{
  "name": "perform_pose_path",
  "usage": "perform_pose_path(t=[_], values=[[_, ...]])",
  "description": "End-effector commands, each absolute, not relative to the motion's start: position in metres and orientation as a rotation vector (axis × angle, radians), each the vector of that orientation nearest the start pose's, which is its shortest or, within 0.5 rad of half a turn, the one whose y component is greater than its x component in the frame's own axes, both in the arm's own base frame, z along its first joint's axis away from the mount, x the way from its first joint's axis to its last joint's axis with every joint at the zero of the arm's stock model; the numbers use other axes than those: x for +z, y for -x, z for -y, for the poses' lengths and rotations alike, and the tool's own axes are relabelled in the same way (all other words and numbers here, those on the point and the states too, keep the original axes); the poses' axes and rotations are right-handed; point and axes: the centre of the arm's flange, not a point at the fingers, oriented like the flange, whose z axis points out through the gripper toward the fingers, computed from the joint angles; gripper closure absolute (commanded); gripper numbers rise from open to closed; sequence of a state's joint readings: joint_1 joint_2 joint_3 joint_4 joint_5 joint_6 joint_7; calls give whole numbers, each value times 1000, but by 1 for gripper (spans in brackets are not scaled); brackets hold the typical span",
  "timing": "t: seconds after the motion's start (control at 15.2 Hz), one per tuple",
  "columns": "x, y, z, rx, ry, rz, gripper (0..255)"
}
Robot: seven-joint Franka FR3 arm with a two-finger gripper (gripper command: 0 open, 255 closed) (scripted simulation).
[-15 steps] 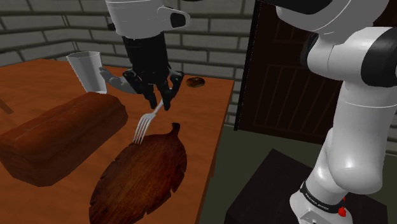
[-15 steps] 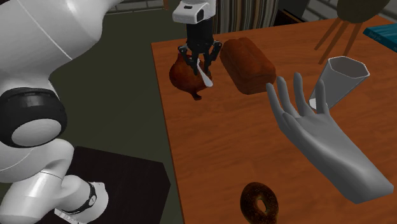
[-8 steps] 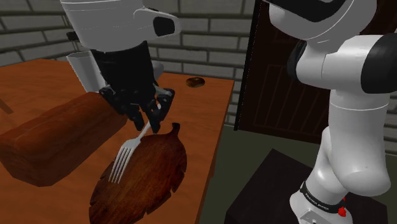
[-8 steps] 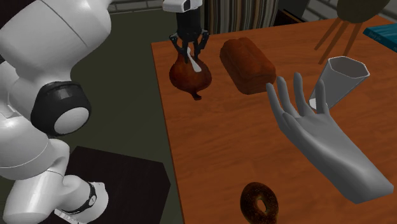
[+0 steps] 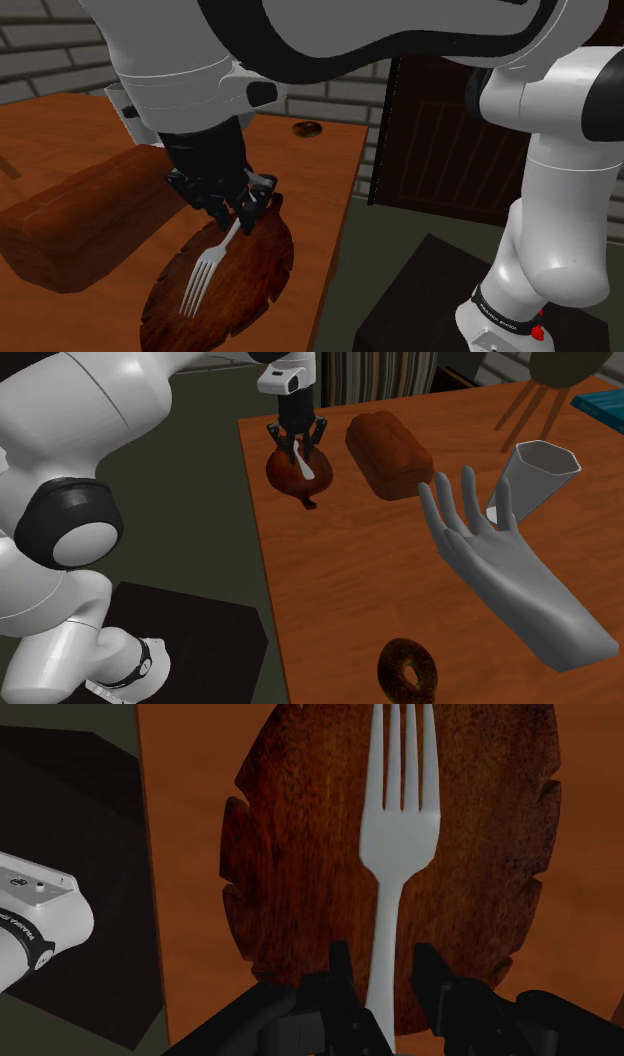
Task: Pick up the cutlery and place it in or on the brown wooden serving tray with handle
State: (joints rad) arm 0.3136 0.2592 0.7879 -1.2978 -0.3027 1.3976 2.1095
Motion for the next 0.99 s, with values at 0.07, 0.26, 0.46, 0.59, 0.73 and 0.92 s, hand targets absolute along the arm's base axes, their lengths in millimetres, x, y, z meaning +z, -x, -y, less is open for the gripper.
perform_pose_path(t=[0.07,0.26,0.46,0.59,0.73,0.92], values=[[611,-356,-483,-194,2780,-1623,255],[611,-356,-483,-194,2780,-1623,255],[611,-356,-483,-194,2780,-1623,255],[611,-356,-483,-194,2780,-1623,0],[611,-356,-483,-194,2780,-1623,0],[611,-356,-483,-194,2780,-1623,0]])
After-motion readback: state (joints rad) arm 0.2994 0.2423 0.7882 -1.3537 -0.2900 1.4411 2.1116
